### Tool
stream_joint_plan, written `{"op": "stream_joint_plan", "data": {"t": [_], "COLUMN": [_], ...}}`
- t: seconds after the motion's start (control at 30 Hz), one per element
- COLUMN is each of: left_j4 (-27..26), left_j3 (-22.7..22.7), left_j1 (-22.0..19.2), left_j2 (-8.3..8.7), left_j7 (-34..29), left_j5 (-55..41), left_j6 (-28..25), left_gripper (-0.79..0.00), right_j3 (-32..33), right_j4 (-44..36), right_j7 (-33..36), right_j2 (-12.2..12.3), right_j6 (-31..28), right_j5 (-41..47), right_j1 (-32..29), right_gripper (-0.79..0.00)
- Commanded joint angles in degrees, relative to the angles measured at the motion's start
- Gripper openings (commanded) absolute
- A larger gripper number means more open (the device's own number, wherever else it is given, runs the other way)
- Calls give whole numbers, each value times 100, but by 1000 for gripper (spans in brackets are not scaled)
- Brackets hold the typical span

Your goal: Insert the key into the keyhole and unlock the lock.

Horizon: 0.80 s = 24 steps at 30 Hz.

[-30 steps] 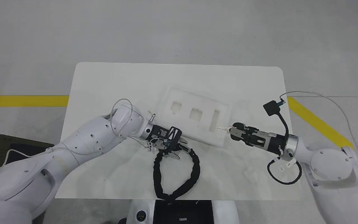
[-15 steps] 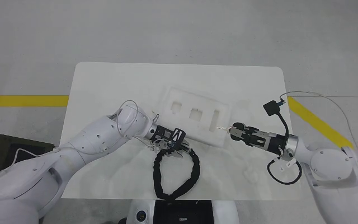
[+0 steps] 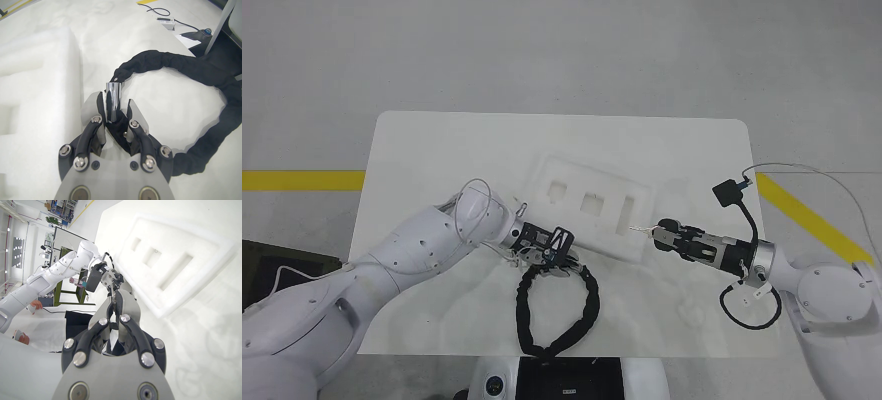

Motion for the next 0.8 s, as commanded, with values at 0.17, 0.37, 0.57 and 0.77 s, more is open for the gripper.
{"op": "stream_joint_plan", "data": {"t": [0.17,0.37,0.57,0.77], "left_j4": [126,83,-4,-207], "left_j3": [-73,-168,-378,-858], "left_j1": [37,48,125,314], "left_j2": [-32,-22,104,355], "left_j7": [86,238,485,705], "left_j5": [2,-31,-182,-622], "left_j6": [-27,-125,-177,-22], "left_gripper": [-733,-785,-785,-785], "right_j3": [0,0,0,0], "right_j4": [0,0,0,0], "right_j7": [0,0,0,0], "right_j2": [0,0,0,0], "right_j6": [0,0,0,0], "right_j5": [0,0,0,0], "right_j1": [0,0,0,0], "right_gripper": [-785,-785,-785,-785]}}
